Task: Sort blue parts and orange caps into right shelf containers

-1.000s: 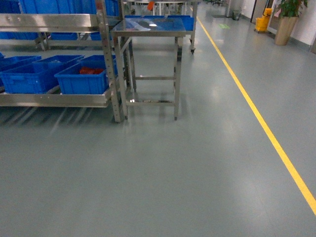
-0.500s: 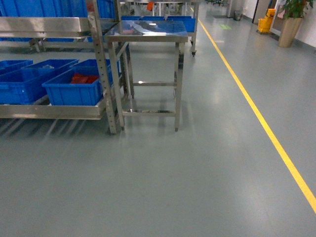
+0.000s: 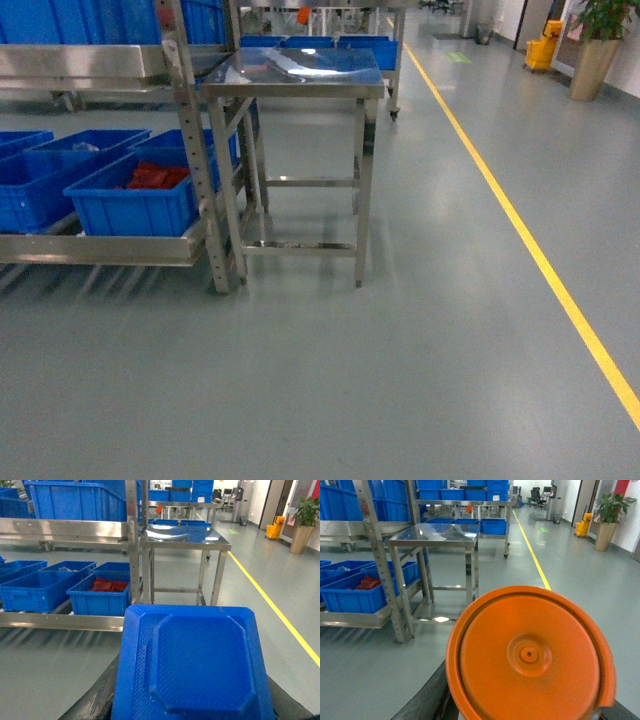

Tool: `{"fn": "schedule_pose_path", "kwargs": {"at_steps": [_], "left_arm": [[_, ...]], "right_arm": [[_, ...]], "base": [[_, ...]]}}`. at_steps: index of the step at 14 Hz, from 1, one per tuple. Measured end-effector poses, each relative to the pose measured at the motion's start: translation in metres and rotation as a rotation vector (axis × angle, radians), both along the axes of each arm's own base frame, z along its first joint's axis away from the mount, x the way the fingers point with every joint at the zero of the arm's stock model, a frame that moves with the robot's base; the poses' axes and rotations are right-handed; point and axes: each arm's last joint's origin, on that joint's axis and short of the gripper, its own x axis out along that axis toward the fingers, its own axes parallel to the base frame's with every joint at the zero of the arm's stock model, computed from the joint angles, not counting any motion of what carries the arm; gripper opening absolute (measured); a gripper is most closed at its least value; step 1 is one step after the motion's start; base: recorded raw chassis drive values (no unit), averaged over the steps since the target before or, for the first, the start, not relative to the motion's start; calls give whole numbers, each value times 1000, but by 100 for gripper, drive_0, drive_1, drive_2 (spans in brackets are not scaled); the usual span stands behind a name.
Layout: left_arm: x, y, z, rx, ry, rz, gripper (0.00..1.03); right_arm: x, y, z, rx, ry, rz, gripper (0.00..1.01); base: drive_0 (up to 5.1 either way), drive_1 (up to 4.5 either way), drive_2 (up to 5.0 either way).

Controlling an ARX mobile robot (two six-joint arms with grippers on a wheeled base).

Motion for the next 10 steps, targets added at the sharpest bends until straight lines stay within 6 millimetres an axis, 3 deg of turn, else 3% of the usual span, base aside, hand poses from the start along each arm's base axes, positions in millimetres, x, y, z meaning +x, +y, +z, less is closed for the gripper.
{"fn": "schedule_pose_path", "kwargs": {"at_steps": [10], "left_arm": [[0, 0, 0, 0, 5, 0, 43]], "right_arm": [[0, 0, 0, 0, 5, 0, 44]], "base": [[-1, 432, -434]]}}
